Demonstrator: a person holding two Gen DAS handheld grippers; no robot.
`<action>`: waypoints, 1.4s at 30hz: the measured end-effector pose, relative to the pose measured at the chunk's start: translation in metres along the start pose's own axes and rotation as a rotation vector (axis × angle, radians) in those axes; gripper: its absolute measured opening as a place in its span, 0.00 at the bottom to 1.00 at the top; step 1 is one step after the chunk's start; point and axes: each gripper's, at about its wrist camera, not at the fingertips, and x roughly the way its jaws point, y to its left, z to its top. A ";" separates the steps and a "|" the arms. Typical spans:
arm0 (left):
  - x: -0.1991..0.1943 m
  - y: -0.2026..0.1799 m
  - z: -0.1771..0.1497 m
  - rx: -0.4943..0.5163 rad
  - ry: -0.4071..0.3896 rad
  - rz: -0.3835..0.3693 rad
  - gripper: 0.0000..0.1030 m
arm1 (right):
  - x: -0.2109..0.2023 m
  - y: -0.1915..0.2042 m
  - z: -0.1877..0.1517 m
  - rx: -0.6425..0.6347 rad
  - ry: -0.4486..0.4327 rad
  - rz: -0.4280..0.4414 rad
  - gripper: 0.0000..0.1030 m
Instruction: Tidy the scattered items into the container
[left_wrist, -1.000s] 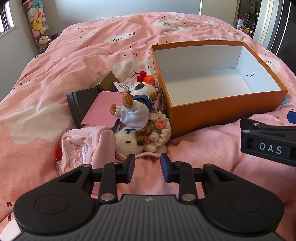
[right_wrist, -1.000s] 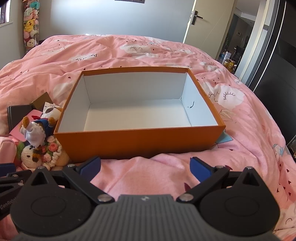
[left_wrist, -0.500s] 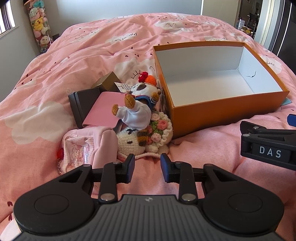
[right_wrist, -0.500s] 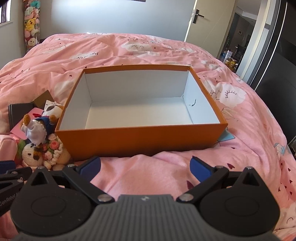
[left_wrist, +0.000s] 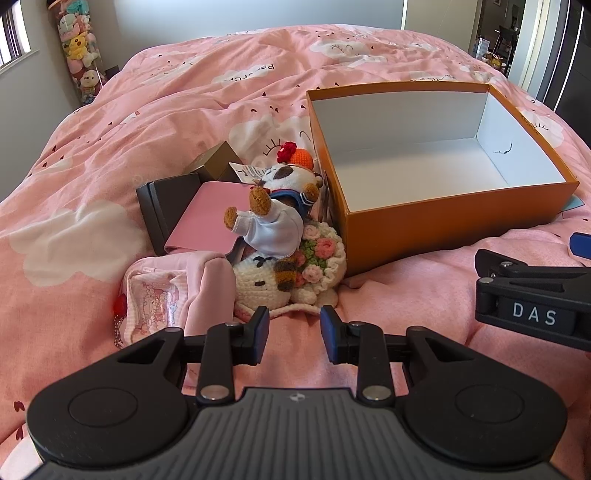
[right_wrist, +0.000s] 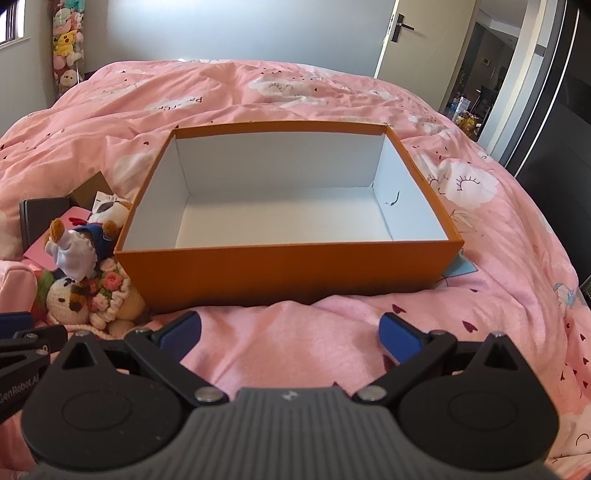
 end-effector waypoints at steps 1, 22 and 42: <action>0.000 0.000 0.000 0.000 0.000 0.000 0.34 | 0.001 0.000 0.000 0.000 0.002 0.002 1.00; 0.004 0.002 0.001 -0.015 0.010 -0.005 0.34 | 0.004 0.005 -0.002 -0.023 0.023 0.010 1.00; 0.002 0.007 0.002 -0.029 0.001 -0.003 0.34 | 0.004 0.006 -0.003 -0.027 0.020 0.020 1.00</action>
